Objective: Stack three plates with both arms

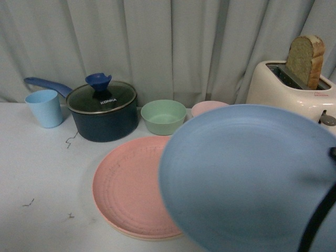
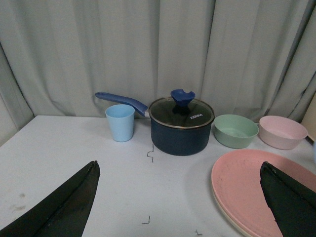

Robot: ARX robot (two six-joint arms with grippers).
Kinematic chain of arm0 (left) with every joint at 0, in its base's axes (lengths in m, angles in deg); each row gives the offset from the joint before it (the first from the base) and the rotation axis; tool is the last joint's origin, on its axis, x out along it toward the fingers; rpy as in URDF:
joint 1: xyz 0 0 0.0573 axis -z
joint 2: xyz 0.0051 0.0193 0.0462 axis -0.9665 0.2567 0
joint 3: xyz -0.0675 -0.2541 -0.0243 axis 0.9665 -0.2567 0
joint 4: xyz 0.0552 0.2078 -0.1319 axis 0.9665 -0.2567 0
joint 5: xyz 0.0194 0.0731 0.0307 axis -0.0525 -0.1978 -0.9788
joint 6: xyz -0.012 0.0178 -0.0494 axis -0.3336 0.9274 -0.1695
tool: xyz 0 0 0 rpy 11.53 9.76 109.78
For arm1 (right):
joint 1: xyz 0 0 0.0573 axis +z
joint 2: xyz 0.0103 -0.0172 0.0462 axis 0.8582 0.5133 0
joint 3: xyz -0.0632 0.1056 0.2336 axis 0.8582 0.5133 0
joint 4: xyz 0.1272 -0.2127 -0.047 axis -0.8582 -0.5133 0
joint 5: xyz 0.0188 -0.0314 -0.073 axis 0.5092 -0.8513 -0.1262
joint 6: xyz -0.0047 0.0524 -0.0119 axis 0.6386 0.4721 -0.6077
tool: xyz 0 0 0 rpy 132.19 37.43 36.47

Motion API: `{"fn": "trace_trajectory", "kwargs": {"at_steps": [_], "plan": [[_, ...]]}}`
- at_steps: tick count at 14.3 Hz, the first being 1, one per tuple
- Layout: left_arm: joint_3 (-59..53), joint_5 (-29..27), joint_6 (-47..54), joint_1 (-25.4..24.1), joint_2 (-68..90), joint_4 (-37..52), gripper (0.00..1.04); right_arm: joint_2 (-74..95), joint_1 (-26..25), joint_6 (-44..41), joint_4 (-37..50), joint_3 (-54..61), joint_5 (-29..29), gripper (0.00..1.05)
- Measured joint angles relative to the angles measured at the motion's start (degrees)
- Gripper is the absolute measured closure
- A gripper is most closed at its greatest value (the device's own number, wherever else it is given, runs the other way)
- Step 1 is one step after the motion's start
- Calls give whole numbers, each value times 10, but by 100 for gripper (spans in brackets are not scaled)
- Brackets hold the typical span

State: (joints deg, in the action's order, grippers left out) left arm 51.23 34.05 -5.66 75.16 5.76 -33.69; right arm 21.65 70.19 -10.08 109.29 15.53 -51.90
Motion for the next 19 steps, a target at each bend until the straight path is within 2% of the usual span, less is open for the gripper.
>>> {"fn": "trace_trajectory", "kwargs": {"at_steps": [2,5,10,13,18,19], "plan": [[0,0,0,0,0,0,7,91,61,42,6,-81,-22,102],[0,0,0,0,0,0,7,194,108,74,-40,-173,-63,102],[0,0,0,0,0,0,7,292,145,89,-97,-293,-107,102],[0,0,0,0,0,0,7,308,166,89,-103,-299,-127,102],[0,0,0,0,0,0,7,332,171,90,-83,-296,-138,102],[0,0,0,0,0,0,7,335,174,90,-80,-286,-142,87]]}}
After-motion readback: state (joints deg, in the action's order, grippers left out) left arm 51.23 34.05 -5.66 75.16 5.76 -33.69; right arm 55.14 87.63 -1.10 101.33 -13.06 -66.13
